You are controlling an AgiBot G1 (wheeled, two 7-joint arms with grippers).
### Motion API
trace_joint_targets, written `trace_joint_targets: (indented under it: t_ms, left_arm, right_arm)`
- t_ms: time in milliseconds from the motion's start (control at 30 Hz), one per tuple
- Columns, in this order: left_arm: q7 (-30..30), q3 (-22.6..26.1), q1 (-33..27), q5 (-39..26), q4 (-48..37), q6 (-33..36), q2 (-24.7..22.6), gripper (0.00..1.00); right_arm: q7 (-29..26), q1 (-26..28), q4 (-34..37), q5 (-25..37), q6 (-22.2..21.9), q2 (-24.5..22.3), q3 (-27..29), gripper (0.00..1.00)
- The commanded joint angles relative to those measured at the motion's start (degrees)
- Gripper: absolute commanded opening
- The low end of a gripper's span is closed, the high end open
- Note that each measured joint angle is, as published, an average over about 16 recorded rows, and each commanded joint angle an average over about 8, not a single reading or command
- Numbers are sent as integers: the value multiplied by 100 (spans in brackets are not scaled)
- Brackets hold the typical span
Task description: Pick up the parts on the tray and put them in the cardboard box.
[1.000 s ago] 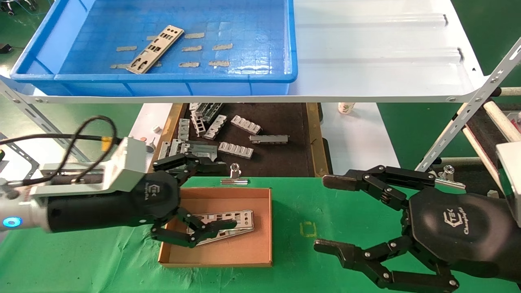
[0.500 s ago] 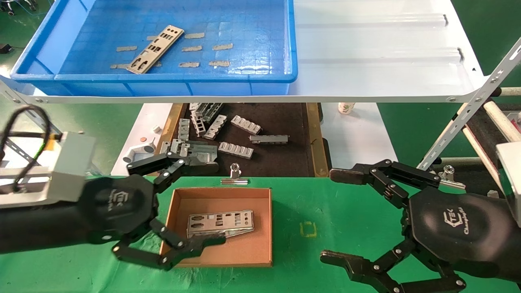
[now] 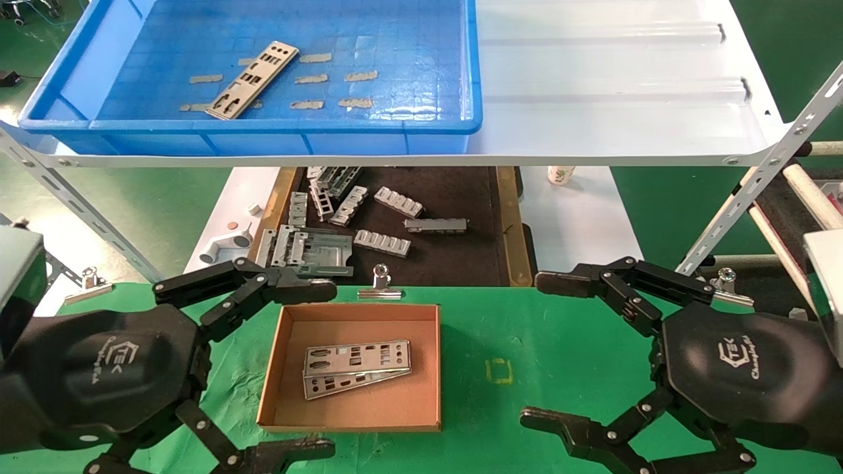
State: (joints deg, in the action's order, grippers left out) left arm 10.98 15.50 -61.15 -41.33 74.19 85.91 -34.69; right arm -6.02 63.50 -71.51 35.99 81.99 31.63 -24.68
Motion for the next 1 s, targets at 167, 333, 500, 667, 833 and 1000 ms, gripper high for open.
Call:
trace_joint_targets:
  t_ms: [167,333,500,667,833,1000]
  left_arm:
    - [20,-35,30,37,39,17,23,100]
    - [5,-6,6,6,3,4,3,100]
    - [-5,13,-10,-15,-20,-5,-10,100]
    - [-11,27,-21,-29,-35,-12,-18,100]
    - [-15,36,-28,-39,-45,-16,-23,100]
    - [-17,41,-32,-44,-51,-17,-26,100]
  right_arm:
    - [0,0,1,0,-1,0,0,100]
    - [0,-1,1,0,-1,0,0,100]
    - [0,-1,1,0,-1,0,0,100]
    - [0,0,1,0,-1,0,0,100]
    - [0,0,1,0,-1,0,0,100]
    - [0,0,1,0,-1,0,0,100]
